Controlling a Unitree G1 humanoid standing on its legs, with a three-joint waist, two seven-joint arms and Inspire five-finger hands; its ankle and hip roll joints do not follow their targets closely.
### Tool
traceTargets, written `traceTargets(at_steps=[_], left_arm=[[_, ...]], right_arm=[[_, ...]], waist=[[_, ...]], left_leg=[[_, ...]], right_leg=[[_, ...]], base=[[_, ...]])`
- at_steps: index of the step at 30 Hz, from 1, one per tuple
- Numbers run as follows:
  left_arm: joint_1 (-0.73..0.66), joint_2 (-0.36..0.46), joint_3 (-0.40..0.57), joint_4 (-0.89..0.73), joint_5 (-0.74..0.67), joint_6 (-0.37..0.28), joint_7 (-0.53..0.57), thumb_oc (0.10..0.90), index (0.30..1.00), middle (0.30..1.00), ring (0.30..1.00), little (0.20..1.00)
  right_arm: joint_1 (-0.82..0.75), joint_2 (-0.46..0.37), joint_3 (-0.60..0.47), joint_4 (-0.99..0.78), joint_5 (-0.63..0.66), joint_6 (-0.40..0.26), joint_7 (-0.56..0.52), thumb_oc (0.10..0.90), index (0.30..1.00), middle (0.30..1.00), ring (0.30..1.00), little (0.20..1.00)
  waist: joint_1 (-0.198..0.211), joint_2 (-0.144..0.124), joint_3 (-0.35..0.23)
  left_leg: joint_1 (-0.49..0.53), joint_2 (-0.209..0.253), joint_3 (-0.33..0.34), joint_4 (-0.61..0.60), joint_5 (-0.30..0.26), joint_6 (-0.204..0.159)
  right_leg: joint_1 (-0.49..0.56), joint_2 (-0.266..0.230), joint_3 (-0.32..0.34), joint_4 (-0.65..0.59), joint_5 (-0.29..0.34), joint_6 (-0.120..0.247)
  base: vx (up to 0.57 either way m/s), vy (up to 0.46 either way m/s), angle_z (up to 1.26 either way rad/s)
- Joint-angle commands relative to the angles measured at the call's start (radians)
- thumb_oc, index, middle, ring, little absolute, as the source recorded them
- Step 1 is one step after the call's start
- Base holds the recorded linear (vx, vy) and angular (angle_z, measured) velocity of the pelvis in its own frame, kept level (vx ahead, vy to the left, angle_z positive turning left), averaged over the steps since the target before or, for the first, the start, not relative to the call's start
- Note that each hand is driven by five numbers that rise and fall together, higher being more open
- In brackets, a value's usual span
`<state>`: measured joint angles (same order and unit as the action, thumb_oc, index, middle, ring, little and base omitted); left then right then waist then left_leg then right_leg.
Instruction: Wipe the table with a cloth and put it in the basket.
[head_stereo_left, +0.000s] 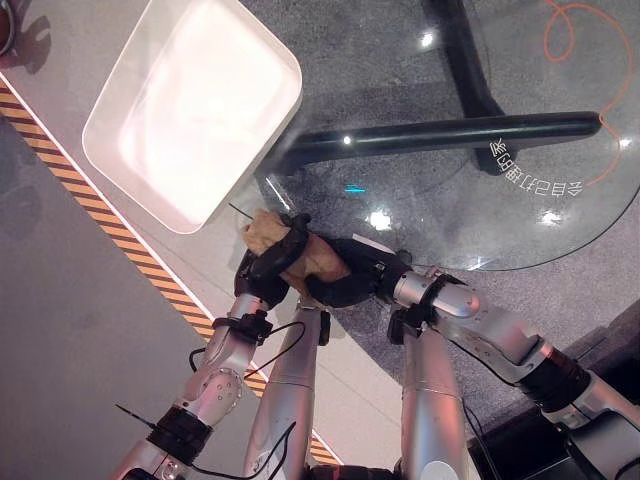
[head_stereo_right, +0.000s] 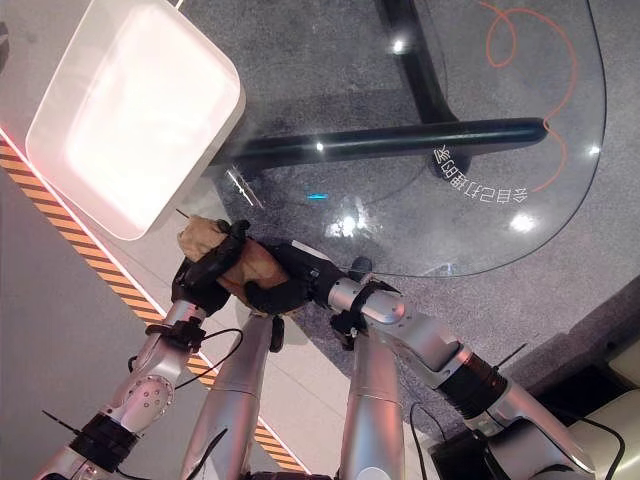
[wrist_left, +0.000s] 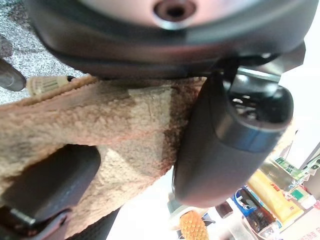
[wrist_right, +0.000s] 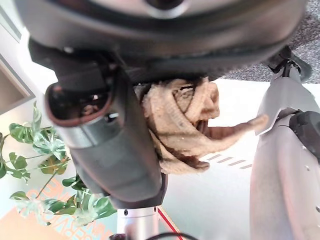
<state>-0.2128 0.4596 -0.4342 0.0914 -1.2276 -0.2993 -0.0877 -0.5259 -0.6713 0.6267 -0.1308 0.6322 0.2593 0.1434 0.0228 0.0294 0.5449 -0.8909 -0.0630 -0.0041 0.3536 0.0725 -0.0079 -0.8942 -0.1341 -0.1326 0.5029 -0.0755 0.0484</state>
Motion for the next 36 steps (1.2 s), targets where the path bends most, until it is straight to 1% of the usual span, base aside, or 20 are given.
traceTargets(at_steps=[1, 6, 11, 17, 21, 23, 24, 26, 27, 32, 36], left_arm=[[0.022, -0.052, -0.007, -0.21, 0.025, -0.061, -0.141, 0.1, 0.3, 0.3, 0.3, 0.2], [0.033, -0.049, 0.012, -0.214, 0.027, -0.061, -0.141, 0.1, 0.3, 0.3, 0.3, 0.2], [0.039, -0.055, 0.023, -0.212, 0.029, -0.055, -0.144, 0.1, 0.3, 0.3, 0.3, 0.2], [0.048, -0.063, 0.032, -0.212, 0.035, -0.051, -0.151, 0.1, 0.3, 0.3, 0.3, 0.2], [0.057, -0.068, 0.038, -0.211, 0.038, -0.052, -0.155, 0.1, 0.3, 0.3, 0.3, 0.2], [0.06, -0.07, 0.044, -0.212, 0.038, -0.049, -0.156, 0.1, 0.3, 0.3, 0.3, 0.2], [0.061, -0.073, 0.046, -0.212, 0.04, -0.049, -0.154, 0.1, 0.3, 0.3, 0.3, 0.2], [0.065, -0.074, 0.05, -0.21, 0.037, -0.049, -0.158, 0.1, 0.3, 0.3, 0.3, 0.2], [0.068, -0.075, 0.053, -0.211, 0.041, -0.049, -0.157, 0.1, 0.3, 0.3, 0.3, 0.2], [0.077, -0.088, 0.063, -0.212, 0.046, -0.051, -0.156, 0.1, 0.3, 0.3, 0.3, 0.2], [0.08, -0.093, 0.066, -0.211, 0.048, -0.052, -0.159, 0.1, 0.3, 0.3, 0.3, 0.2]], right_arm=[[0.028, 0.031, -0.084, -0.115, 0.078, -0.128, 0.002, 0.8, 0.9, 0.9, 0.9, 0.9], [0.064, 0.018, -0.134, -0.133, 0.077, -0.159, -0.02, 0.8, 0.9, 0.9, 0.9, 0.9], [0.089, 0.018, -0.164, -0.135, 0.082, -0.172, -0.02, 0.8, 0.9, 0.9, 0.9, 0.9], [0.112, 0.023, -0.19, -0.135, 0.081, -0.197, -0.029, 0.8, 0.9, 0.9, 0.9, 0.9], [0.127, 0.027, -0.216, -0.136, 0.086, -0.222, -0.058, 0.8, 0.9, 0.9, 0.9, 0.9], [0.136, 0.028, -0.236, -0.142, 0.099, -0.236, -0.069, 0.8, 0.9, 0.9, 0.9, 0.9], [0.146, 0.031, -0.251, -0.144, 0.112, -0.263, -0.084, 0.8, 0.9, 0.9, 0.9, 0.9], [0.157, 0.036, -0.264, -0.146, 0.125, -0.276, -0.091, 0.8, 0.9, 0.9, 0.9, 0.9], [0.168, 0.041, -0.279, -0.144, 0.143, -0.303, -0.092, 0.8, 0.9, 0.9, 0.9, 0.9], [0.199, 0.07, -0.315, -0.15, 0.187, -0.339, -0.078, 0.8, 0.9, 0.9, 0.9, 0.9], [0.212, 0.089, -0.323, -0.16, 0.212, -0.352, -0.058, 0.8, 0.9, 0.9, 0.9, 0.9]], waist=[[0.016, 0.01, -0.025], [0.008, 0.002, -0.025], [0.003, -0.003, -0.025], [-0.001, -0.003, -0.025], [-0.003, -0.003, -0.025], [-0.007, -0.004, -0.025], [-0.01, -0.005, -0.025], [-0.012, -0.006, -0.025], [-0.015, -0.007, -0.025], [-0.021, -0.008, -0.025], [-0.022, -0.009, -0.025]], left_leg=[[0.052, -0.056, 0.049, 0.03, -0.117, 0.066], [0.053, -0.05, 0.05, 0.031, -0.122, 0.065], [0.053, -0.048, 0.049, 0.034, -0.126, 0.064], [0.054, -0.046, 0.051, 0.037, -0.13, 0.063], [0.057, -0.045, 0.053, 0.039, -0.134, 0.062], [0.055, -0.043, 0.055, 0.04, -0.136, 0.062], [0.055, -0.041, 0.057, 0.04, -0.136, 0.062], [0.056, -0.04, 0.06, 0.04, -0.137, 0.062], [0.056, -0.038, 0.061, 0.039, -0.139, 0.063], [0.055, -0.036, 0.065, 0.04, -0.142, 0.065], [0.055, -0.034, 0.065, 0.038, -0.143, 0.063]], right_leg=[[0.013, 0.079, 0.016, -0.098, 0.085, 0.046], [0.017, 0.08, 0.015, -0.097, 0.083, 0.047], [0.018, 0.082, 0.016, -0.095, 0.079, 0.047], [0.019, 0.08, 0.015, -0.095, 0.076, 0.045], [0.023, 0.079, 0.016, -0.094, 0.073, 0.045], [0.021, 0.079, 0.018, -0.093, 0.073, 0.046], [0.019, 0.08, 0.02, -0.092, 0.073, 0.046], [0.019, 0.081, 0.022, -0.092, 0.074, 0.046], [0.019, 0.082, 0.024, -0.093, 0.074, 0.047], [0.016, 0.086, 0.029, -0.09, 0.072, 0.047], [0.018, 0.084, 0.029, -0.093, 0.071, 0.047]], base=[[0.0, 0.0, 0.0], [0.0, 0.0, 0.0], [0.0, 0.0, 0.0], [0.0, 0.0, 0.0], [0.0, 0.0, 0.0], [0.0, 0.0, 0.0], [0.0, 0.0, 0.0], [0.0, 0.004, -0.02], [0.01, 0.009, -0.05], [0.01, 0.008, -0.04], [0.0, 0.0, 0.0]])
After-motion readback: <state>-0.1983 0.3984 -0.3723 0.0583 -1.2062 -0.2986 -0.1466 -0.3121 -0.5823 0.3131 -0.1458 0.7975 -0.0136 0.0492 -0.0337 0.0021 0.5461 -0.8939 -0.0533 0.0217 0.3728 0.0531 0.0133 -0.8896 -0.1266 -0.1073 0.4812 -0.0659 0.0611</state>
